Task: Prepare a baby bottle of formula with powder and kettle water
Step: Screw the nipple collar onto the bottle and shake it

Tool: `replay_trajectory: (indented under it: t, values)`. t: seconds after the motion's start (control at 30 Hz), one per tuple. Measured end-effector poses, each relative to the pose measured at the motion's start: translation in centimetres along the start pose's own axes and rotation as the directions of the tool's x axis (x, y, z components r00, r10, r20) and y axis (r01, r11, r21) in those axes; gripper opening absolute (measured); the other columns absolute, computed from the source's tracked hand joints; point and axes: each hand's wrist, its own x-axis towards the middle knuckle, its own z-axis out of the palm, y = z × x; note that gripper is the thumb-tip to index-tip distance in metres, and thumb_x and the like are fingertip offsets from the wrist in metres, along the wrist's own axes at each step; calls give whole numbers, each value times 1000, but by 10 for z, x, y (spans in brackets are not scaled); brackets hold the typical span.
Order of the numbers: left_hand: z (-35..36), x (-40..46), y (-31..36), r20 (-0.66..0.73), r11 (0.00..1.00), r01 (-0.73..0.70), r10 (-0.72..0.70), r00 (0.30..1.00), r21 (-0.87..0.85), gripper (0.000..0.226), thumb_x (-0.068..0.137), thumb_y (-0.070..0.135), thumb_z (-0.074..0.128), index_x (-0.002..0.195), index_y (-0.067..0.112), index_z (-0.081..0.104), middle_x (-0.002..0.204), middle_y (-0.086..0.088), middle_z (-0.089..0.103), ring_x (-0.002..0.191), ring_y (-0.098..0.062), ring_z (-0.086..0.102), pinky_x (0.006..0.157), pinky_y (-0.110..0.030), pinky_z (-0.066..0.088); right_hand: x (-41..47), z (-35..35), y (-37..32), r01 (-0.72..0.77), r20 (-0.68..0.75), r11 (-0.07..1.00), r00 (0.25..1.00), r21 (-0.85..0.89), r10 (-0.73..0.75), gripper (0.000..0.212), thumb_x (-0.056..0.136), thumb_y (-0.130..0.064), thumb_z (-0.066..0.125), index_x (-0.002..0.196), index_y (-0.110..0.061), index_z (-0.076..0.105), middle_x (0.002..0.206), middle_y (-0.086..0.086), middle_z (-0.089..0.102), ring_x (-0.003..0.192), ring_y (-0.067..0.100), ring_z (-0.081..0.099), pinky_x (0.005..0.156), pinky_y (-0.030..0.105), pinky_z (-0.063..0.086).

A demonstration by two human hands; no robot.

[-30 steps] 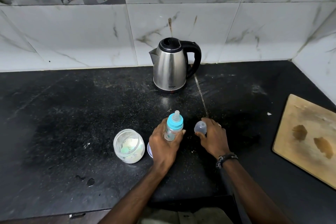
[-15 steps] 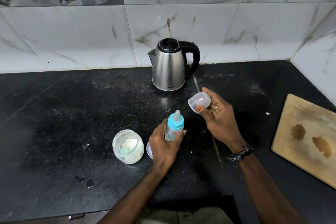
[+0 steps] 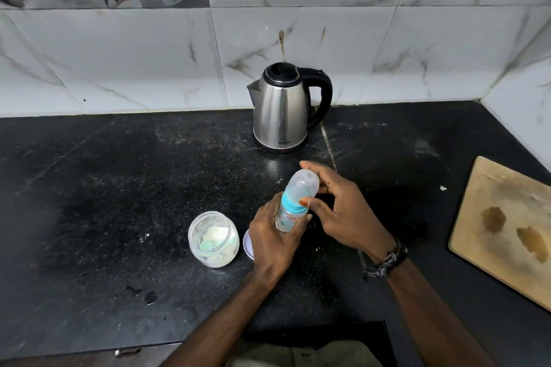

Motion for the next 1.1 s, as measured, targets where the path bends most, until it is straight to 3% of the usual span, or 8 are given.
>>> replay_trajectory:
  t: [0.13, 0.37, 0.6, 0.77, 0.87, 1.1]
  values:
    - [-1, 0, 5, 21, 1000, -18, 19, 1000, -21, 47, 81, 46, 82, 121, 23, 71, 103, 7, 75, 94, -20, 72, 79, -52, 58, 3, -2, 3, 14, 83, 997, 996, -79, -7, 66, 88, -8, 71, 148, -21, 44, 140, -3, 59, 127, 10, 57, 109, 40, 47]
    - [-4, 1, 7, 57, 1000, -8, 10, 998, -28, 48, 75, 43, 81, 120, 32, 71, 102, 12, 77, 92, -17, 73, 80, -52, 58, 2, -1, 0, 42, 131, 988, 991, -152, -22, 64, 88, -4, 69, 146, -20, 48, 143, -2, 57, 133, 9, 51, 114, 31, 41]
    - [-14, 7, 0, 133, 999, 14, -18, 991, 32, 49, 76, 46, 80, 123, 38, 69, 100, 4, 78, 91, -18, 75, 79, -48, 60, -9, 17, 1, 93, 39, 963, 996, -252, -86, 61, 84, -7, 67, 142, -18, 51, 135, 2, 61, 121, 20, 60, 104, 38, 49]
    - [-16, 7, 15, 127, 995, -50, 39, 991, 87, 47, 78, 47, 73, 123, 45, 63, 90, 10, 77, 75, -4, 71, 68, -38, 59, -13, 24, -1, 110, -75, 949, 988, -295, -137, 62, 79, -7, 66, 138, -21, 50, 126, 0, 62, 110, 20, 63, 94, 36, 53]
    - [-17, 5, 14, 130, 993, -72, 59, 990, 96, 48, 78, 47, 73, 125, 40, 65, 87, 10, 77, 69, -1, 67, 65, -37, 58, -19, 25, 0, 83, -99, 953, 988, -291, -116, 63, 80, -5, 70, 138, -22, 51, 128, -1, 63, 112, 17, 62, 96, 32, 52]
    - [-15, 5, 13, 73, 994, -78, 72, 995, 73, 52, 78, 45, 79, 128, 30, 71, 101, 9, 79, 90, -10, 75, 75, -43, 60, -14, 16, -3, 74, -81, 997, 994, -36, -76, 71, 80, -1, 76, 143, -22, 51, 137, -8, 60, 128, 1, 55, 108, 20, 42]
